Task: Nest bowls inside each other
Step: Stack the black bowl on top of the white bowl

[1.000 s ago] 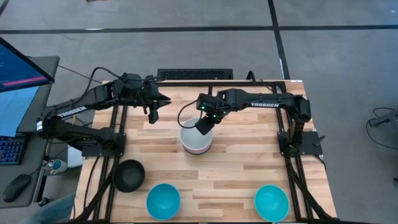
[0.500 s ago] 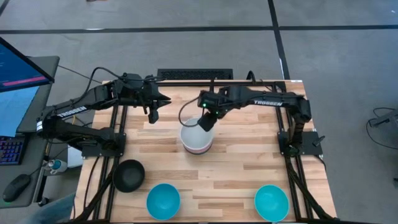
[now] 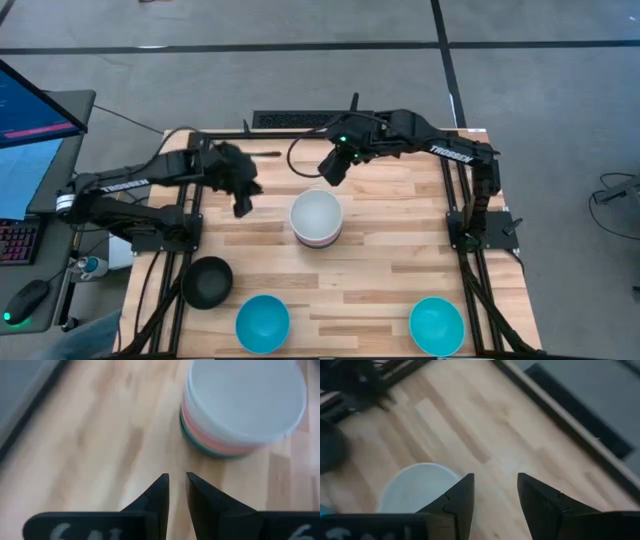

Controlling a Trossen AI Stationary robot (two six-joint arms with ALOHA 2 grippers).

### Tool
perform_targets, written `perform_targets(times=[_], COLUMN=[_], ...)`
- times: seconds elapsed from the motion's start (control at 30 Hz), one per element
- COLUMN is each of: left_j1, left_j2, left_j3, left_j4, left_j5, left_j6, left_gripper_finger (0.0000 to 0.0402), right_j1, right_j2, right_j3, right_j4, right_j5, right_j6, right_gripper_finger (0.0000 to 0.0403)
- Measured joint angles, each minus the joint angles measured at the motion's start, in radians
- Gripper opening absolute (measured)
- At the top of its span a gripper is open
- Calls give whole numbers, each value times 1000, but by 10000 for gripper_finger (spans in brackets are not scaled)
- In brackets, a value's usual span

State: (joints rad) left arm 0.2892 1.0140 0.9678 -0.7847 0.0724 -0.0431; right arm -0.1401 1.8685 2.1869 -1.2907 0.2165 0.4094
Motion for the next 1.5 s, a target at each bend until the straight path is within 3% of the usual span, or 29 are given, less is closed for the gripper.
perform_targets(times=[0.17, 0.43, 0.7, 1.0, 1.17, 1.5], left_j1=[-109, -253, -361, -586, -685, -786], left_j2=[-105, -237, -192, -142, -122, -97], left_j3=[-108, -124, -125, -124, -165, -293], left_j4=[-79, -487, -637, -602, -577, -397], left_j5=[-10, -104, 77, 83, 16, 73], left_j6=[-161, -424, -484, -585, -590, -724], left_gripper_finger=[54, 54, 54, 61, 100, 167], right_j1=[-15, -32, -40, -37, -37, -37], right_j2=[-1, 1, 1, 1, 1, 1], right_j3=[58, 59, 59, 59, 59, 59], right_j4=[-106, -127, -111, -119, -117, -116], right_j5=[79, 96, 98, 98, 98, 98], right_j6=[-16, -43, -51, -51, -51, -52], right_gripper_finger=[172, 173, 175, 176, 178, 176])
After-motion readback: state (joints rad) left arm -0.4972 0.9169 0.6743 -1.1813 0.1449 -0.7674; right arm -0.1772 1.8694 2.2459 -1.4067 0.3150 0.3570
